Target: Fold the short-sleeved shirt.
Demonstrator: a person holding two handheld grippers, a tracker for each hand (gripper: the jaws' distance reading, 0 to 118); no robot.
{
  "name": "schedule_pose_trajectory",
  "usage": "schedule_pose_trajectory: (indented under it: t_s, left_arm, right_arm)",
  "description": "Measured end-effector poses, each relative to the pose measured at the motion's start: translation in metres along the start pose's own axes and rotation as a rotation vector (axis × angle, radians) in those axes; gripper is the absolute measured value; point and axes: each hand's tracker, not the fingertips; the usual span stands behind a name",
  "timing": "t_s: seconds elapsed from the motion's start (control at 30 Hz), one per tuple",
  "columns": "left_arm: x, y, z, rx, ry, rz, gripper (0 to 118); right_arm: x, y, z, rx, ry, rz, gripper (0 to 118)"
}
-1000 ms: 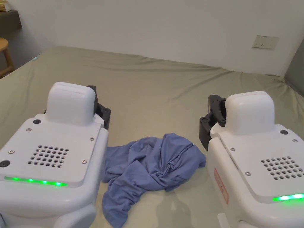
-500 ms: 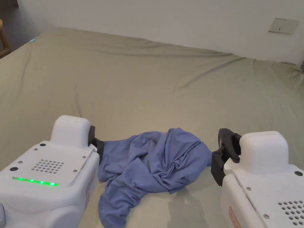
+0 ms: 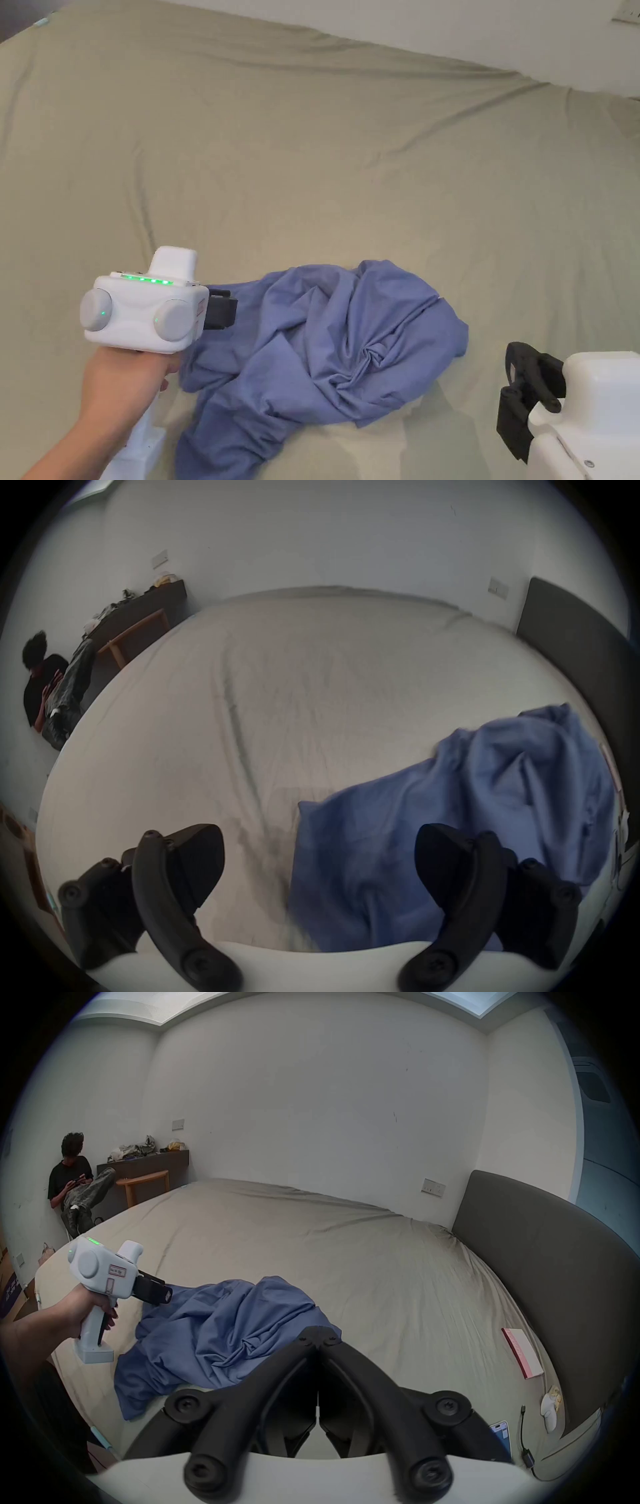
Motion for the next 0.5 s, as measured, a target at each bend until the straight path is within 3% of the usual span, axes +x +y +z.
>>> schedule_pose_trajectory:
  t_s: [0.13, 0.17, 0.27, 0.33, 0.37, 0.43, 0.47, 0.5]
  left_arm:
    - [0.008, -0.008, -0.010, 0.005, -0.033, -0.001, 88]
    - [0.008, -0.008, -0.004, 0.021, -0.020, 0.003, 77]
    - [0.010, -0.008, 0.014, 0.064, -0.038, -0.025, 1]
    - [0.007, -0.007, 0.028, 0.128, -0.018, -0.055, 1]
    - [0.003, -0.007, 0.037, 0.123, -0.036, -0.041, 1]
    - [-0.010, -0.008, 0.059, 0.161, -0.041, -0.015, 1]
    - [-0.018, -0.010, 0.065, 0.181, -0.034, -0.010, 1]
    - [-0.024, -0.013, 0.076, 0.199, -0.031, -0.005, 1]
  right_arm:
    - [0.009, 0.011, -0.024, -0.049, 0.030, 0.012, 1]
    - [0.011, 0.015, -0.029, -0.062, 0.043, 0.015, 1]
    - [0.015, 0.033, -0.055, -0.111, 0.091, 0.053, 2]
    - [0.013, 0.049, -0.079, -0.146, 0.113, 0.113, 4]
    - [0.013, 0.058, -0.093, -0.162, 0.126, 0.137, 14]
    - [0.012, 0.077, -0.130, -0.226, 0.194, 0.171, 77]
    - [0.011, 0.084, -0.147, -0.260, 0.213, 0.185, 77]
    - [0.009, 0.090, -0.172, -0.294, 0.256, 0.182, 86]
